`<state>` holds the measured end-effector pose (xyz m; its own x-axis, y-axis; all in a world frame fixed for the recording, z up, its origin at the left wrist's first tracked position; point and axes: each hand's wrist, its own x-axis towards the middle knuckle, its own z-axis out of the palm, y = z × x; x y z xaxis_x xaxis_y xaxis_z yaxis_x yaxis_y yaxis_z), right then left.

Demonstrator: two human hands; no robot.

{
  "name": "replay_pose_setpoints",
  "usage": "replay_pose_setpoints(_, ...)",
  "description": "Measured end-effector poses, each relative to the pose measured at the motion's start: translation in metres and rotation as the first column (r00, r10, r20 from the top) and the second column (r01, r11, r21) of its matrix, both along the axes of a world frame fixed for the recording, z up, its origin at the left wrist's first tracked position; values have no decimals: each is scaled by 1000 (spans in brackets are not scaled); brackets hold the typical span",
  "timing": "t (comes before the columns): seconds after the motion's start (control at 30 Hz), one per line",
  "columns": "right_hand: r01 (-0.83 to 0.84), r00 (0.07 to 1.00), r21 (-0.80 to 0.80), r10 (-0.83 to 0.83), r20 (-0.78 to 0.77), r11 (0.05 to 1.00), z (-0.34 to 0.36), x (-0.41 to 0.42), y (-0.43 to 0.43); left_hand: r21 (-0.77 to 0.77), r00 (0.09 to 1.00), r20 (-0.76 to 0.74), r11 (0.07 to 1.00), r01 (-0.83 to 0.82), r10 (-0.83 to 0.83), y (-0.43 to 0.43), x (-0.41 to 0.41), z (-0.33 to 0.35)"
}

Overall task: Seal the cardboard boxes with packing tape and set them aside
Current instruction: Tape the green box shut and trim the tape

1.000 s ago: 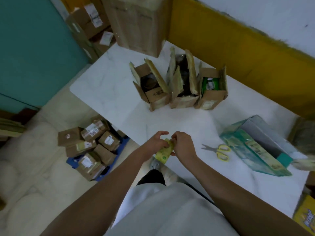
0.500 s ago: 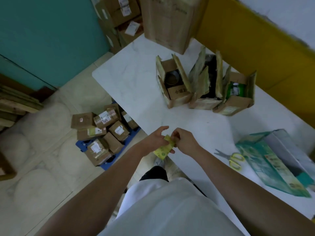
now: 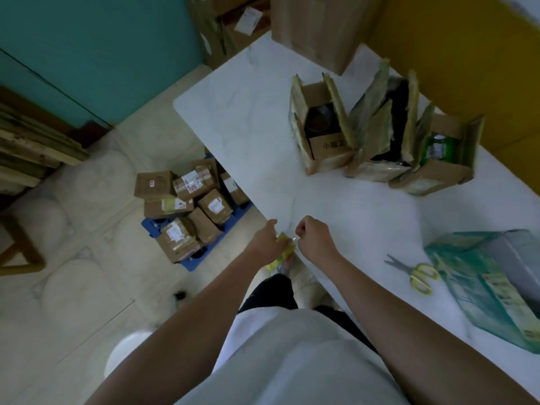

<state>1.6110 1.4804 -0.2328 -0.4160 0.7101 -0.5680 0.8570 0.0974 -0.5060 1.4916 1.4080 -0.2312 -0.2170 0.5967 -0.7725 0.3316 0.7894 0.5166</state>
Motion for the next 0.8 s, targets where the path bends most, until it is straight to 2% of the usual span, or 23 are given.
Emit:
replay_pose_setpoints(0.17,64,998,-50,-64,3,997,-33,-19,-14,-137,993,-120,990,-41,24,-10,-8,-38)
replay_pose_setpoints(0.27,95,995,-55,-94,26,994,-52,-24,-14,-180,992,-128,984,-14,-9,-8,-18,-62)
replay_pose_setpoints(0.43,56,993,42,-60,98,998,-76,-30,4,-128,998,-65,992,-12,4,8,-26,-93)
replay_pose_setpoints(0.57,-6,992,91,-6,128,996,-80,-36,0,-66,999,54,998,4,0,9,-33,-108)
replay_pose_setpoints(0.7,108,968,107,-129,217,988,-77,-26,18,-96,976,173,989,-113,128,4,-29,-118)
replay_pose_setpoints(0.73,59,955,117,-90,281,991,-73,-18,28,-112,966,184,981,-161,180,2,-27,-124)
replay_pose_setpoints(0.8,-172,941,229,91,325,958,-68,-2,43,-111,956,179,970,-215,232,5,-24,-119)
